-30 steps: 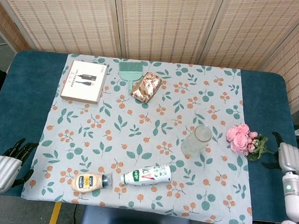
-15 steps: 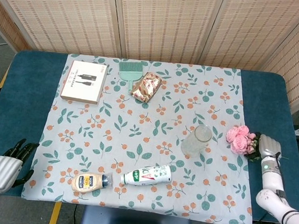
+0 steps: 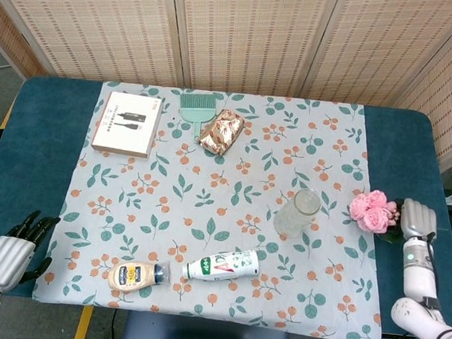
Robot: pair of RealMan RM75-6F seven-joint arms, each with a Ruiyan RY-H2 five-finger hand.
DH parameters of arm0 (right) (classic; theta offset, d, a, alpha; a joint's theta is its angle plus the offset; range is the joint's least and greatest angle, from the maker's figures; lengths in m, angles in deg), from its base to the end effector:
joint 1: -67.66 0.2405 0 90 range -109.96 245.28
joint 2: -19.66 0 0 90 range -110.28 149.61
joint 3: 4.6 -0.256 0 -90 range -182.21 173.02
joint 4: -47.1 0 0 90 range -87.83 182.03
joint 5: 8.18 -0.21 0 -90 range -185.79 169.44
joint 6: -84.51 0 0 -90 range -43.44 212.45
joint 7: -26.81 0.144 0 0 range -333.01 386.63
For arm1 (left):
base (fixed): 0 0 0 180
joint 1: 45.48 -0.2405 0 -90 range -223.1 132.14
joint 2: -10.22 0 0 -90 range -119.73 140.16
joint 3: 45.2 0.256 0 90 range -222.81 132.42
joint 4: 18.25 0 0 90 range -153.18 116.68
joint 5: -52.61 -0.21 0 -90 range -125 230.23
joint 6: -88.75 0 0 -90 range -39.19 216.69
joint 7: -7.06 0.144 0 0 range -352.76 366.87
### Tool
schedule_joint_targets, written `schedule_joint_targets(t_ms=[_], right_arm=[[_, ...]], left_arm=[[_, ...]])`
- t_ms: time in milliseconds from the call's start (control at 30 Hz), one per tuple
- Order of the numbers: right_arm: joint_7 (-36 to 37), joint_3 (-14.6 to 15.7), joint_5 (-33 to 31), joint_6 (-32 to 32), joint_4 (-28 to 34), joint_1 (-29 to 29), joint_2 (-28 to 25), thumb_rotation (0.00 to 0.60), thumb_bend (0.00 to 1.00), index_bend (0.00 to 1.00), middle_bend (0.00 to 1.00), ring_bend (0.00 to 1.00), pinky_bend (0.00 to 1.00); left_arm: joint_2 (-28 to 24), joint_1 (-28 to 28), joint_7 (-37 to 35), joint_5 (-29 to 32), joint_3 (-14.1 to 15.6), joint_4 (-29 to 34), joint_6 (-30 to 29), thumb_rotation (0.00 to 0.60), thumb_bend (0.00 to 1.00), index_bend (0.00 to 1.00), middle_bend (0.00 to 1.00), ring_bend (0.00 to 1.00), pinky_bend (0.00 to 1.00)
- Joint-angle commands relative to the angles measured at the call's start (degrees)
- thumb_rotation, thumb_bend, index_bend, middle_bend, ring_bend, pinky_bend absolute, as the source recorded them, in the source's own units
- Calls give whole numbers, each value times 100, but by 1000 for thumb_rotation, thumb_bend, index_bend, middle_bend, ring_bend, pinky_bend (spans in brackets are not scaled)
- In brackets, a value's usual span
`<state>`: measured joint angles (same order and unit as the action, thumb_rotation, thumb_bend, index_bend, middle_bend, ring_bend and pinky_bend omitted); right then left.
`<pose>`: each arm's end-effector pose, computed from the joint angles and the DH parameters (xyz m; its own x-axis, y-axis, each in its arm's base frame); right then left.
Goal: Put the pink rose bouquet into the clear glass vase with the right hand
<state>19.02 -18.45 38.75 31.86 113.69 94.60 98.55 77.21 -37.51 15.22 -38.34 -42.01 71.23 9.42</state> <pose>-0.3639 -0.3410 0.1157 0.3288 -0.1846 0.9262 -0.8614 0.3435 0.3743 -0.3099 0.1727 0.1157 0.5443 0.1608 0.8234 0.8371 -0.1686 -0.5204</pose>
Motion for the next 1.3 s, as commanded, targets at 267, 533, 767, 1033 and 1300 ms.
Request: schedule_joint_targets(t_ms=[267, 533, 767, 1033, 1300], right_arm=[[2555, -397, 2480, -1971, 3365, -933, -1844, 600, 804, 924, 1000, 912, 1000], [3223, -713, 2351, -1212, 4762, -561, -2510, 600, 904, 931, 1000, 914, 1000], [3539, -1045, 1619, -633, 5543, -72, -2501, 600, 905, 931, 1000, 914, 1000], [3756, -1131, 1610, -507, 5801, 19, -2606, 600, 905, 931, 1000, 914, 1000], [3648, -1113, 1673, -711, 6079, -81, -2812, 600, 906, 931, 1000, 914, 1000]], left_arm=[[-23, -18, -18, -76, 7, 38, -93, 600, 354, 101, 144, 48, 284], [-42, -31, -42, -88, 14, 49, -116, 600, 354, 100, 144, 48, 284], [-34, -29, -23, -107, 22, 37, -111, 600, 354, 100, 145, 48, 284], [-21, -19, -14, -88, 18, 22, -82, 600, 353, 100, 144, 48, 284], [-15, -17, 10, -104, 25, 32, -81, 600, 354, 101, 144, 48, 284]])
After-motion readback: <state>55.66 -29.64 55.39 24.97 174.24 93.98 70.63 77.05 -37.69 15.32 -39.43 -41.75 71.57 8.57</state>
